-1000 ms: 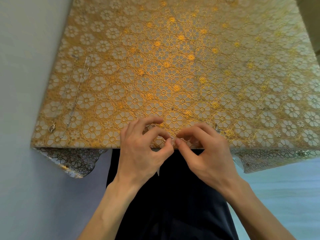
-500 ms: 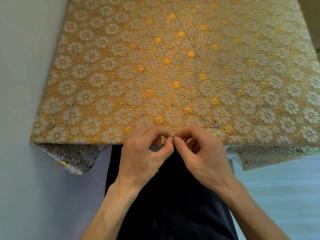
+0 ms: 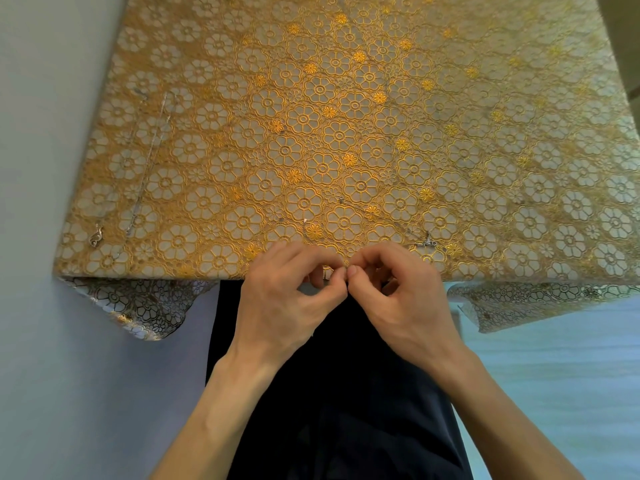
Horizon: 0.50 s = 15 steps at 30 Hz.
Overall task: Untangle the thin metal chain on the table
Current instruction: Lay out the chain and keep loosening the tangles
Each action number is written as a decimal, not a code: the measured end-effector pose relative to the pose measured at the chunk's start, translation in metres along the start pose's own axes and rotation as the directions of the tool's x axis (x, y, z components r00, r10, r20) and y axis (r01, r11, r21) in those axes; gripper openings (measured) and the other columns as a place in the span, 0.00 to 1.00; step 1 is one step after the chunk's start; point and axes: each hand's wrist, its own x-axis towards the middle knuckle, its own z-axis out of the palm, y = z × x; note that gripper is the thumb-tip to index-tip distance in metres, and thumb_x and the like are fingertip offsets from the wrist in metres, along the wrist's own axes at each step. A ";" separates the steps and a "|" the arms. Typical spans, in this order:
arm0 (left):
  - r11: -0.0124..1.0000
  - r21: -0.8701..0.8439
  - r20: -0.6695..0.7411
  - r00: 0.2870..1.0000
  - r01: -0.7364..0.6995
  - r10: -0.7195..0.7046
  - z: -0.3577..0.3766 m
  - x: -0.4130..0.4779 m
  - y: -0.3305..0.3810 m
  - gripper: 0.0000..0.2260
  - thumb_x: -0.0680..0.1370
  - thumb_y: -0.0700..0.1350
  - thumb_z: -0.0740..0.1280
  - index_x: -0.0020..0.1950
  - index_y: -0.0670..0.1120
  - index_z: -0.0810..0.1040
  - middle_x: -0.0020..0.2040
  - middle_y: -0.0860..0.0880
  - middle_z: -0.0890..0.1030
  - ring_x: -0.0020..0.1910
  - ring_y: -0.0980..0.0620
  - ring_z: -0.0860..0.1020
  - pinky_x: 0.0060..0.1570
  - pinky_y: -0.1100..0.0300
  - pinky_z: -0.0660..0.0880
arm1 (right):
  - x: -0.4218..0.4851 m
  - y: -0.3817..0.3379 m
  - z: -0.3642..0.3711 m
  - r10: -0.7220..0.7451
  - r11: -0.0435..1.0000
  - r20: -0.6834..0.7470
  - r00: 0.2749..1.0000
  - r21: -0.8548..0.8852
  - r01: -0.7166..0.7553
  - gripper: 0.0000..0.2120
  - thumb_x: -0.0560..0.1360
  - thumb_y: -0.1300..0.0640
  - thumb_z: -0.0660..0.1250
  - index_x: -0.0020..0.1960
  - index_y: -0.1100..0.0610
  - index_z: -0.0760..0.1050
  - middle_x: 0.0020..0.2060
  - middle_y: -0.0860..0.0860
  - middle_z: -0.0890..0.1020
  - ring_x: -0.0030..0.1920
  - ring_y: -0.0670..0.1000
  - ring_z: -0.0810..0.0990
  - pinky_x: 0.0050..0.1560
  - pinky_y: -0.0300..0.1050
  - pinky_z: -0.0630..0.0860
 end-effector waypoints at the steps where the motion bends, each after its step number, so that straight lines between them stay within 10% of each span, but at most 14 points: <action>1: 1.000 -0.005 -0.004 1.000 0.003 -0.003 0.000 0.000 0.000 0.03 0.73 0.48 0.71 0.43 0.50 0.83 0.36 0.55 0.78 0.38 0.52 0.75 0.40 0.48 0.75 | 0.000 0.000 0.000 0.007 1.000 0.000 1.000 0.012 -0.007 0.02 0.73 0.59 0.70 0.41 0.54 0.78 0.35 0.44 0.79 0.35 0.45 0.76 0.36 0.29 0.67; 15: 0.980 -0.125 -0.066 0.984 0.157 -0.166 -0.002 0.000 0.008 0.01 0.73 0.46 0.72 0.43 0.50 0.82 0.36 0.55 0.79 0.36 0.54 0.77 0.38 0.60 0.74 | -0.003 -0.003 -0.003 0.241 0.920 0.058 0.969 0.305 -0.247 0.09 0.76 0.64 0.69 0.40 0.52 0.78 0.30 0.41 0.76 0.31 0.43 0.71 0.34 0.34 0.68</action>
